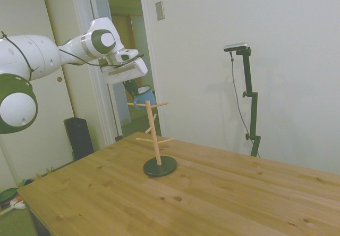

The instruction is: Hang the mug

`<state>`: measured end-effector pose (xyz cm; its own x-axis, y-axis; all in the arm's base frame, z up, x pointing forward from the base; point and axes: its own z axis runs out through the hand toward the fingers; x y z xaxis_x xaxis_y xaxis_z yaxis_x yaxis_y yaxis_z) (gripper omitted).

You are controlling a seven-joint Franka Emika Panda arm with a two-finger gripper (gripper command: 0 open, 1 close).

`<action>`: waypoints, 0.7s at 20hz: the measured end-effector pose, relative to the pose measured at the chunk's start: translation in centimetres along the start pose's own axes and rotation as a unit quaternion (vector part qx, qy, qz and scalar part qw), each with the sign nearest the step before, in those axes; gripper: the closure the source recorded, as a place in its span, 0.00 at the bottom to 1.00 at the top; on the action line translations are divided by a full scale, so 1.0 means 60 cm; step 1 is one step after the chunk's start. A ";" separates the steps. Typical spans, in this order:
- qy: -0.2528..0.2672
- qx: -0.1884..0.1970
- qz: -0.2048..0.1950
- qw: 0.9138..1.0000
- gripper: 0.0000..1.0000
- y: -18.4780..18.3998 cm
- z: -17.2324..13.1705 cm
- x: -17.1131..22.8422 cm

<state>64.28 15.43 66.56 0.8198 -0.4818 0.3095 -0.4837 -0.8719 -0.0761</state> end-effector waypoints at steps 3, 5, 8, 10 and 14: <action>0.000 0.000 0.000 1.000 0.00 0.000 0.000 0.000; 0.000 0.000 0.000 1.000 0.00 0.000 0.000 0.000; 0.001 0.002 0.000 1.000 0.00 -0.002 -0.003 -0.001; 0.002 0.004 -0.001 1.000 0.00 -0.005 -0.006 -0.003; 0.002 0.006 -0.002 1.000 0.00 -0.011 -0.010 -0.009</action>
<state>63.98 16.32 66.99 0.8206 -0.4773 0.3144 -0.4764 -0.8751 -0.0852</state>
